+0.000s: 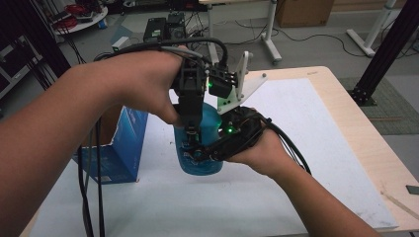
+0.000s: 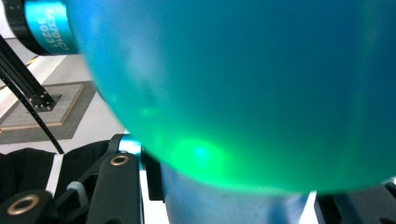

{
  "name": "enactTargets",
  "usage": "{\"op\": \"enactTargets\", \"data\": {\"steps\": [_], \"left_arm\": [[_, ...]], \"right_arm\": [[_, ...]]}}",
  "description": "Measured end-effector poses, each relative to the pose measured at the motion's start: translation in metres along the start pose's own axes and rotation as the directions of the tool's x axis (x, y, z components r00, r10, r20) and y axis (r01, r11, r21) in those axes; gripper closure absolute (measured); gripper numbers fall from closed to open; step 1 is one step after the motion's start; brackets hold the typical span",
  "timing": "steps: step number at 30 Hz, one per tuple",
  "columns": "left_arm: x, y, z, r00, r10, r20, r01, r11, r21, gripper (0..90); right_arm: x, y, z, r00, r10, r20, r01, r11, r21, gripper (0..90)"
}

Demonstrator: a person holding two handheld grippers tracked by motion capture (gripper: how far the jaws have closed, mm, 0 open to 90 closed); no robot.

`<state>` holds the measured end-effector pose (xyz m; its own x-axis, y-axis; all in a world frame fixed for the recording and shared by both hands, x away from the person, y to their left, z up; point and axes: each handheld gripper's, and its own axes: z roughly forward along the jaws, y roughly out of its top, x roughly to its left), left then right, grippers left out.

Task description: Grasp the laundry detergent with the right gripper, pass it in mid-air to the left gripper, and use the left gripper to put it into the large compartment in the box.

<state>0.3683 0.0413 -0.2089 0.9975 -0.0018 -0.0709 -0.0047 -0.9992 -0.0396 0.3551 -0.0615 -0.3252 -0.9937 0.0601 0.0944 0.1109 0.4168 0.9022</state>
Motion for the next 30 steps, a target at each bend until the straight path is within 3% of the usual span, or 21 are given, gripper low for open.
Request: {"op": "enactTargets", "data": {"steps": [7, 12, 16, 21, 25, 27, 30], "left_arm": [[-0.002, 0.001, -0.002, 1.0000, -0.003, -0.009, 0.003, 0.9999, 0.014, 39.6], [-0.002, 0.001, -0.002, 0.9998, -0.018, -0.009, 0.018, 0.9998, 0.010, 39.7], [0.000, -0.002, -0.002, 0.9997, -0.024, -0.007, 0.024, 0.9996, 0.017, 39.8], [0.001, -0.006, -0.005, 0.9993, -0.036, -0.007, 0.036, 0.9992, 0.018, 39.7], [0.002, -0.010, -0.006, 0.9986, -0.052, -0.007, 0.052, 0.9985, 0.017, 39.7], [0.002, -0.011, -0.007, 0.9984, -0.057, -0.006, 0.057, 0.9983, 0.015, 39.6], [0.002, -0.014, -0.009, 0.9981, -0.062, 0.000, 0.062, 0.9979, 0.017, 39.6]], "right_arm": [[0.000, 0.000, 0.000, 0.9999, -0.015, 0.000, 0.015, 1.000, -0.006, 46.3], [0.000, 0.000, 0.000, 1.0000, 0.007, -0.005, -0.007, 1.000, -0.009, 44.1], [-0.002, -0.002, -0.003, 0.9995, 0.033, 0.003, -0.032, 0.998, -0.060, 32.8], [-0.001, -0.004, -0.006, 0.9993, 0.035, 0.014, -0.034, 0.999, -0.038, 22.0], [0.001, -0.003, -0.012, 0.9997, 0.019, 0.012, -0.019, 0.999, -0.046, 19.7], [0.001, -0.003, -0.014, 0.9998, 0.012, 0.019, -0.011, 0.999, -0.044, 12.8], [0.002, -0.003, -0.018, 0.9996, 0.008, 0.027, -0.007, 1.000, -0.024, 12.8]]}}
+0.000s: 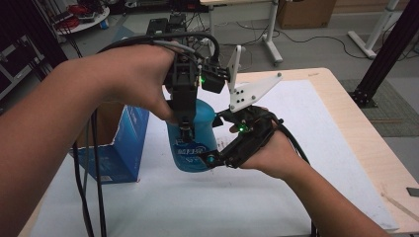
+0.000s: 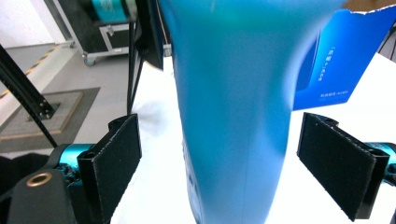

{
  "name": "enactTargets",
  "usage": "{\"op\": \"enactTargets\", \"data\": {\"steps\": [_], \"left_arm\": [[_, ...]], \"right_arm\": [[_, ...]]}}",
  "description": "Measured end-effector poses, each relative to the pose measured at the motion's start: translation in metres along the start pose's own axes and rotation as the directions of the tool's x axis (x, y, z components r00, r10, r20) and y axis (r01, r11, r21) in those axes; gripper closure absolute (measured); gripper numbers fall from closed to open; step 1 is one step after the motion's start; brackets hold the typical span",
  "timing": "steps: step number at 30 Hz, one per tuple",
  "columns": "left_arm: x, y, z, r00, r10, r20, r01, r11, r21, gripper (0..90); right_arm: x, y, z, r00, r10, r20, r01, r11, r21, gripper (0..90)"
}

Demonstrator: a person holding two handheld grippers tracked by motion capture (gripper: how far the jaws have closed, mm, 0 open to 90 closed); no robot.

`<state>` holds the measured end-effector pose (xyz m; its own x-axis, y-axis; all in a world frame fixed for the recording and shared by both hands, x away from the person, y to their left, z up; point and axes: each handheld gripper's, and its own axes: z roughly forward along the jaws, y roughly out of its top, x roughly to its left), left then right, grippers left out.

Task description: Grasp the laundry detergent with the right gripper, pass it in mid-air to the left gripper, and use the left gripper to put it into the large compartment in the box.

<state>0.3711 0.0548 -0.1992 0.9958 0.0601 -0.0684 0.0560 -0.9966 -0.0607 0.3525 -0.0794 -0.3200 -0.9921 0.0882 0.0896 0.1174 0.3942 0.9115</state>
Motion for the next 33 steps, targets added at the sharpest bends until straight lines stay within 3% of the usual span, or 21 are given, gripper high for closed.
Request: {"op": "enactTargets", "data": {"steps": [6, 9, 16, 21, 25, 27, 30, 33], "left_arm": [[0.002, -0.008, -0.008, 0.9995, -0.031, 0.006, 0.031, 0.9995, -0.007, 39.7], [0.003, -0.013, -0.014, 0.9986, -0.051, 0.016, 0.051, 0.9986, -0.014, 39.6], [0.005, -0.029, -0.029, 0.9935, -0.107, 0.038, 0.108, 0.9935, -0.034, 39.5], [0.006, -0.042, -0.042, 0.9867, -0.159, 0.033, 0.161, 0.9859, -0.047, 39.4], [0.009, -0.058, -0.055, 0.9727, -0.228, 0.041, 0.230, 0.9710, -0.064, 39.4], [0.012, -0.067, -0.062, 0.9572, -0.284, 0.056, 0.288, 0.9544, -0.079, 39.4], [0.017, -0.083, -0.070, 0.9397, -0.334, 0.074, 0.340, 0.9364, -0.088, 39.3], [0.022, -0.099, -0.076, 0.9128, -0.400, 0.082, 0.407, 0.9081, -0.099, 39.3]], "right_arm": [[0.000, 0.003, -0.012, 0.9996, -0.023, 0.016, 0.023, 1.000, 0.018, 9.8], [0.000, 0.006, -0.018, 0.9989, -0.028, 0.039, 0.026, 0.999, 0.032, 2.4], [0.001, 0.017, -0.030, 0.9969, -0.053, 0.058, 0.047, 0.994, 0.104, 0.7], [-0.002, 0.022, -0.037, 0.9955, -0.069, 0.066, 0.057, 0.984, 0.171, 0.5], [-0.005, 0.028, -0.046, 0.9933, -0.085, 0.078, 0.064, 0.968, 0.244, 0.5], [-0.006, 0.032, -0.050, 0.9923, -0.096, 0.079, 0.069, 0.955, 0.288, 0.5], [-0.008, 0.039, -0.058, 0.9901, -0.111, 0.085, 0.075, 0.936, 0.345, 0.5], [-0.009, 0.046, -0.065, 0.9895, -0.120, 0.080, 0.080, 0.917, 0.390, 0.6]]}}
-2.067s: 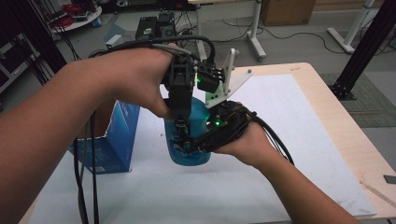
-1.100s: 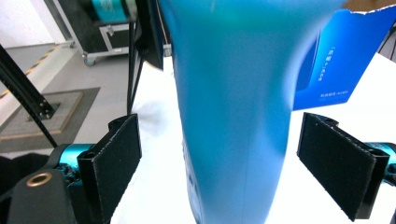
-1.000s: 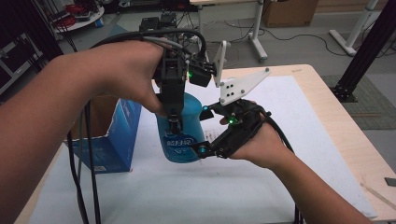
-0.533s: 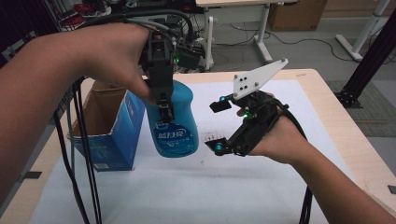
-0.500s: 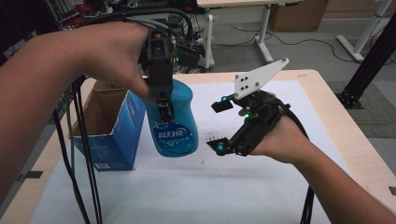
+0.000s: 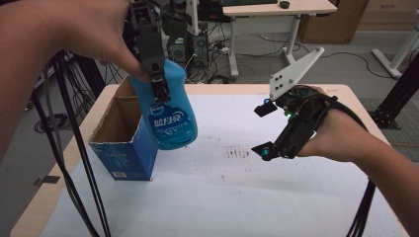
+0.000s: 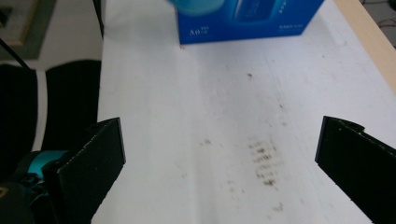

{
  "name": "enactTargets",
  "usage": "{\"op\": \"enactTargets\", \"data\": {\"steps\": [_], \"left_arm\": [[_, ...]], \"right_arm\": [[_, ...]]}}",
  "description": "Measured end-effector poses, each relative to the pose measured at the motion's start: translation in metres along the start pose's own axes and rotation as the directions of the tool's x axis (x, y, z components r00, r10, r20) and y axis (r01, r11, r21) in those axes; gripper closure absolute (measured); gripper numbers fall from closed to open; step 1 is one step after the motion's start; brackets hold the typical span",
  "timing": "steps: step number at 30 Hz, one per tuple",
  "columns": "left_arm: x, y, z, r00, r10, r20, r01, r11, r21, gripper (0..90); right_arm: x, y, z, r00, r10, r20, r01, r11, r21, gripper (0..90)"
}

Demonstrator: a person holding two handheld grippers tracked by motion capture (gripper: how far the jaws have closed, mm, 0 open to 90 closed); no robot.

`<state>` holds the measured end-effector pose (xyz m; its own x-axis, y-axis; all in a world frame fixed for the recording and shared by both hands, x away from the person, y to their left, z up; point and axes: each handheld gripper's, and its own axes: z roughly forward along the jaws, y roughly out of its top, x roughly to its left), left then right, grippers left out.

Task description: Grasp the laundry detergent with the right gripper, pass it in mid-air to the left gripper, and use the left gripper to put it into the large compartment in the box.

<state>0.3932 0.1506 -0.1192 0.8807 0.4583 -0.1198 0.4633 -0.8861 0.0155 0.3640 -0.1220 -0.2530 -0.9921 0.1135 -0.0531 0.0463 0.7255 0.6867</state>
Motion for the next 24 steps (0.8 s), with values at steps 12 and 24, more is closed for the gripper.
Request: {"op": "enactTargets", "data": {"steps": [12, 24], "left_arm": [[0.049, -0.051, -0.021, 0.8895, -0.454, -0.047, 0.452, 0.8905, -0.048, 39.2], [0.085, -0.074, 0.001, 0.7207, -0.686, -0.103, 0.689, 0.7248, -0.003, 39.2]], "right_arm": [[-0.006, -0.005, -0.016, 0.9995, 0.005, 0.031, -0.008, 0.994, 0.109, 0.6], [-0.010, -0.014, -0.011, 0.9989, 0.017, 0.045, -0.023, 0.992, 0.125, 0.6]]}}
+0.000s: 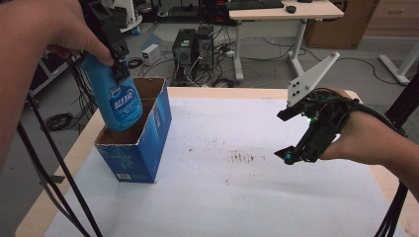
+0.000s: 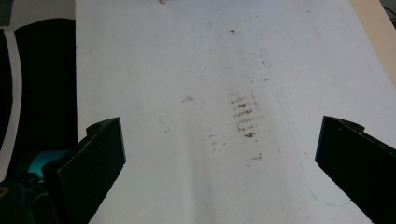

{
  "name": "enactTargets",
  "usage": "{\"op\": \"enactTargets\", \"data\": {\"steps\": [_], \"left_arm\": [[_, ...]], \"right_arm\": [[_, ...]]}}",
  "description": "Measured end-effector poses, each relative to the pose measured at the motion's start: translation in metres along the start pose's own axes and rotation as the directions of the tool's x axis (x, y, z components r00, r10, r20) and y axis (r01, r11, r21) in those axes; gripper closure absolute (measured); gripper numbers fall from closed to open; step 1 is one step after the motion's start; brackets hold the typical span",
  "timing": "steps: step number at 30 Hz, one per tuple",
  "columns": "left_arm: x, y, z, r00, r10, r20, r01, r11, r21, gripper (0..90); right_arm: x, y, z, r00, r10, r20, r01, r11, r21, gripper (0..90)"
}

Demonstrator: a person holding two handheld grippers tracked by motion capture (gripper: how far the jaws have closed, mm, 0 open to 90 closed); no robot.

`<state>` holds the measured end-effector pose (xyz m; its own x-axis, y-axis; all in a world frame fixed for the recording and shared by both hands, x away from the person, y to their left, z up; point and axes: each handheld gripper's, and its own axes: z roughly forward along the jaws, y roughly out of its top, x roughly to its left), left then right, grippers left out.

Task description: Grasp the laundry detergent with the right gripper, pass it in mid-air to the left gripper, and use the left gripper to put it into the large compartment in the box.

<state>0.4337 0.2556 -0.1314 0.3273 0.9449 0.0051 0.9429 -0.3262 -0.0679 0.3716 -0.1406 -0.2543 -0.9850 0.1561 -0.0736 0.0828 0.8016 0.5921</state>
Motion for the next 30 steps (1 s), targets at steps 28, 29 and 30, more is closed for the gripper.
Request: {"op": "enactTargets", "data": {"steps": [28, 29, 30], "left_arm": [[0.007, 0.022, 0.119, 0.8989, 0.438, -0.010, -0.437, 0.8982, 0.046, 39.2], [0.008, 0.023, 0.126, 0.8886, 0.458, -0.015, -0.457, 0.8879, 0.051, 39.2], [0.009, 0.023, 0.130, 0.8850, 0.465, -0.015, -0.464, 0.8842, 0.054, 39.1]], "right_arm": [[-0.005, -0.008, 0.014, 0.9994, 0.033, -0.013, -0.032, 0.998, 0.048, 0.6], [-0.005, -0.008, 0.014, 0.9994, 0.033, -0.013, -0.032, 0.998, 0.052, 0.6], [-0.005, -0.008, 0.016, 0.9993, 0.034, -0.015, -0.034, 0.998, 0.054, 0.6]]}}
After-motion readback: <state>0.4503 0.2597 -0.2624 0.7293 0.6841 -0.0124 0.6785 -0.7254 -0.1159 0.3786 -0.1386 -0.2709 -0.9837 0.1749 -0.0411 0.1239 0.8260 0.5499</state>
